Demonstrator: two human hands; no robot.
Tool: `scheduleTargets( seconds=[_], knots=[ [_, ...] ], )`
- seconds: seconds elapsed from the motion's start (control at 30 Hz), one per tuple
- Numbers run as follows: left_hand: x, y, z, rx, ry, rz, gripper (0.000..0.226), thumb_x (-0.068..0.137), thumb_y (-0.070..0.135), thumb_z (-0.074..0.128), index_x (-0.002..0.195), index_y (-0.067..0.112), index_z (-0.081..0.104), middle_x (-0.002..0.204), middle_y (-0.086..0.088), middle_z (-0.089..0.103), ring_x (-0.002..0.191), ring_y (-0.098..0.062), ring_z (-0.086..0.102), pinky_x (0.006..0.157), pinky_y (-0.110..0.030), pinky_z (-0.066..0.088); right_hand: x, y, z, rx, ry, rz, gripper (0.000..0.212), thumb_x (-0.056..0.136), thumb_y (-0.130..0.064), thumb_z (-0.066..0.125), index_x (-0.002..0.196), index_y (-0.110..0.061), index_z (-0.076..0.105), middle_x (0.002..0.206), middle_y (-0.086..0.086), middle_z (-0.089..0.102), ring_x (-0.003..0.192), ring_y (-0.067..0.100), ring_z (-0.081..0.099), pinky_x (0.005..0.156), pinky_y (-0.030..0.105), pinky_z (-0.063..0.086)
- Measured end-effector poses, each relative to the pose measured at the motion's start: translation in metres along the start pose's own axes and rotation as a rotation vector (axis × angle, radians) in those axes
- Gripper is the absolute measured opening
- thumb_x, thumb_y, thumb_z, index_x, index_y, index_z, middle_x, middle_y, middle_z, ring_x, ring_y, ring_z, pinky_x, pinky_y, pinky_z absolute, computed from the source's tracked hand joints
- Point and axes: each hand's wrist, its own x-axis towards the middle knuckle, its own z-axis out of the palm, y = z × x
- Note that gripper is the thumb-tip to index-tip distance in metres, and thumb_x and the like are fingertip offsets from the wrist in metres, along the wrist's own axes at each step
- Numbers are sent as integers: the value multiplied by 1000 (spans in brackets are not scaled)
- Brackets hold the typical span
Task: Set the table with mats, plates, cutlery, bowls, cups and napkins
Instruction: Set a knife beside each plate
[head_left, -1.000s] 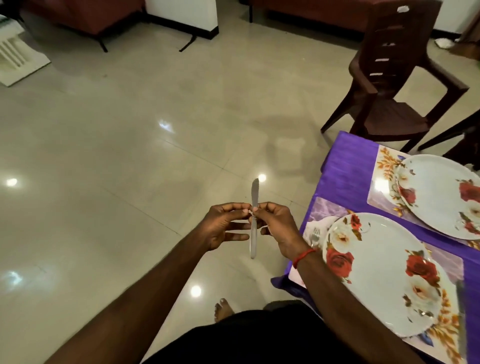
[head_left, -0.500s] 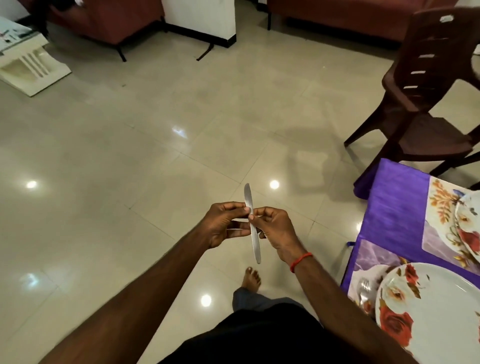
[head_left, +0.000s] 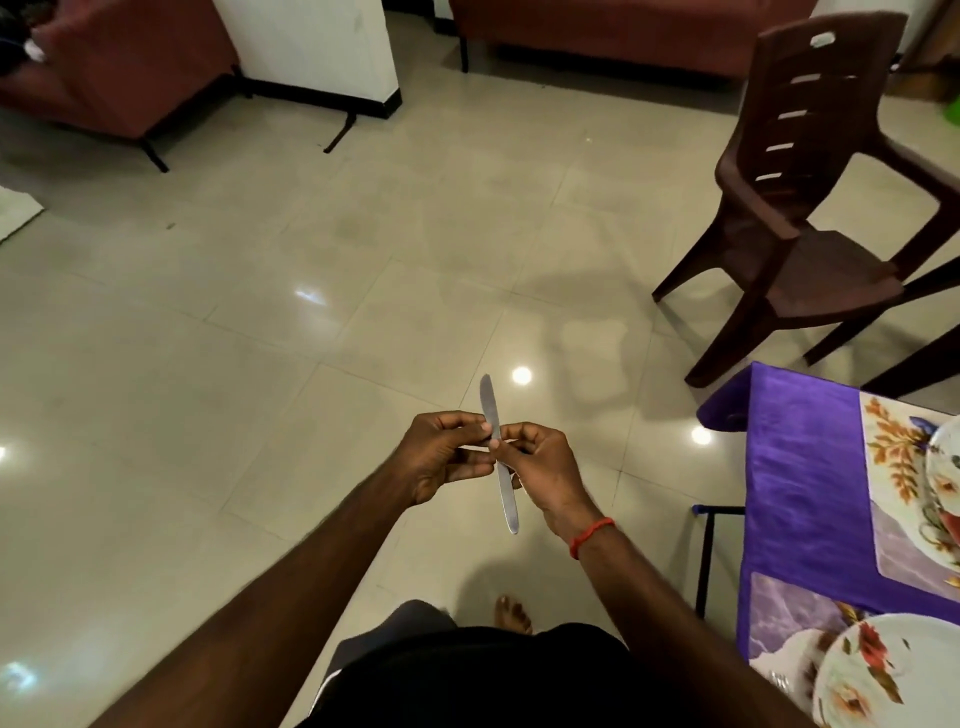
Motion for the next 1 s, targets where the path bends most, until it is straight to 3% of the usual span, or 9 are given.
scheduleTargets(
  seconds=[0.13, 0.3, 0.43, 0.6, 0.77, 1.0],
  knots=[
    [35, 26, -2, 42, -59, -2, 25, 91, 12, 74, 111, -3, 71, 99, -19, 76, 83, -32, 75, 75, -41, 64, 28, -17, -2, 5, 23, -14, 3, 91, -18, 72, 94, -19, 74, 84, -2, 76, 74, 8, 71, 57, 19, 48],
    [91, 64, -1, 173, -111, 91, 20, 90, 12, 76, 103, -3, 75, 96, -19, 74, 81, -32, 73, 72, -45, 63, 72, -43, -7, 5, 95, -25, 11, 96, -21, 67, 94, -29, 75, 83, -9, 76, 76, 3, 70, 62, 15, 48],
    [144, 108, 5, 220, -209, 100, 23, 90, 14, 76, 104, -5, 73, 101, -22, 74, 84, -35, 74, 74, -46, 63, 116, -69, -12, 4, 193, -56, 17, 99, -19, 62, 92, -27, 76, 73, -7, 71, 71, 0, 65, 67, 16, 48],
    [199, 165, 9, 323, -342, 63, 25, 92, 20, 75, 105, -1, 73, 108, -22, 73, 98, -41, 73, 77, -52, 62, 168, -99, -11, 0, 310, -33, 17, 99, -21, 62, 90, -23, 76, 75, -5, 73, 72, 3, 66, 70, 21, 47],
    [248, 212, 17, 415, -444, 67, 25, 94, 23, 73, 104, 0, 73, 105, -21, 74, 95, -37, 75, 79, -56, 62, 210, -122, -8, 61, 395, -6, 14, 98, -25, 64, 96, -17, 75, 78, -3, 73, 73, 3, 66, 69, 21, 48],
    [308, 241, 62, 533, -594, 49, 24, 96, 21, 70, 105, -1, 72, 102, -20, 75, 94, -35, 75, 78, -55, 62, 251, -134, -40, 84, 498, 78, 11, 98, -28, 63, 104, -23, 70, 90, 0, 73, 86, 15, 70, 67, 24, 53]
  ],
)
